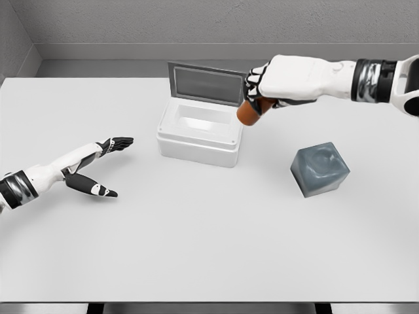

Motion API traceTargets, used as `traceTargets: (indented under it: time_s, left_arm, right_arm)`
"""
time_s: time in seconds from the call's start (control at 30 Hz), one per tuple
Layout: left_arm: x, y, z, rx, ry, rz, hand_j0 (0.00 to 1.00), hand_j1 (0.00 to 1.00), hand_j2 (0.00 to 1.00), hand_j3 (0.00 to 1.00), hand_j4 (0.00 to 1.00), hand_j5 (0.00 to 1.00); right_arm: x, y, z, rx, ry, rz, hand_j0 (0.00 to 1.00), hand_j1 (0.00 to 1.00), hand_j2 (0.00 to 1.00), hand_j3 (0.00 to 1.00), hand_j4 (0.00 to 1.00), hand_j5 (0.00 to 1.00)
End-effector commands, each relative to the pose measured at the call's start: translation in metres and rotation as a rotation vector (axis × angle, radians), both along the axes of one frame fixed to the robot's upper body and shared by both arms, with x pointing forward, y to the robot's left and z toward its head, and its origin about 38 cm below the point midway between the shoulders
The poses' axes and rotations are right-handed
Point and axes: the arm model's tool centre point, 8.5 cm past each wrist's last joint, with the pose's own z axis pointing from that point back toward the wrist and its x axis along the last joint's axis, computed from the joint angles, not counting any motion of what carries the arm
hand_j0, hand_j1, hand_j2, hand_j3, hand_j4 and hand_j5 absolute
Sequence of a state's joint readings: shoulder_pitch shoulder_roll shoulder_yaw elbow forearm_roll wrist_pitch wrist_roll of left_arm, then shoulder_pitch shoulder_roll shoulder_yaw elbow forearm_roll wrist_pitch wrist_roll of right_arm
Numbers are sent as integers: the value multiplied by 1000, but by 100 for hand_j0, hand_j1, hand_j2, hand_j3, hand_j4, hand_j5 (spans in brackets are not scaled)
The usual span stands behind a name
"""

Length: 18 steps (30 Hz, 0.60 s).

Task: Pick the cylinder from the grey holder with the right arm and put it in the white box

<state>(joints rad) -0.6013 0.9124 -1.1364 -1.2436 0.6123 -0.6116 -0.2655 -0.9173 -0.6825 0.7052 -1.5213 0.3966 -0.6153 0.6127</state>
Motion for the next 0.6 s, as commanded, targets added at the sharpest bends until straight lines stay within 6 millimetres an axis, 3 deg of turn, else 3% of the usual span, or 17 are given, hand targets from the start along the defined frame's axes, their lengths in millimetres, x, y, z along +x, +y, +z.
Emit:
traceTargets:
  time_s: [0.0,0.37,0.57]
  left_arm:
    - [0,0,1,-5,1,4,100,100,100,100,100,100]
    - [0,0,1,-5,1,4,100,100,100,100,100,100]
    - [-1,0,-1,-3,6,1,100,100,100,100,100,100]
  right_arm:
    - [5,13,-9,10,23,9,32,32,32,32,32,32]
    - [16,26,-12,19,36,7,32,32,32,32,32,32]
    - [28,37,-27,10,68,-12,32,32,32,32,32,32]
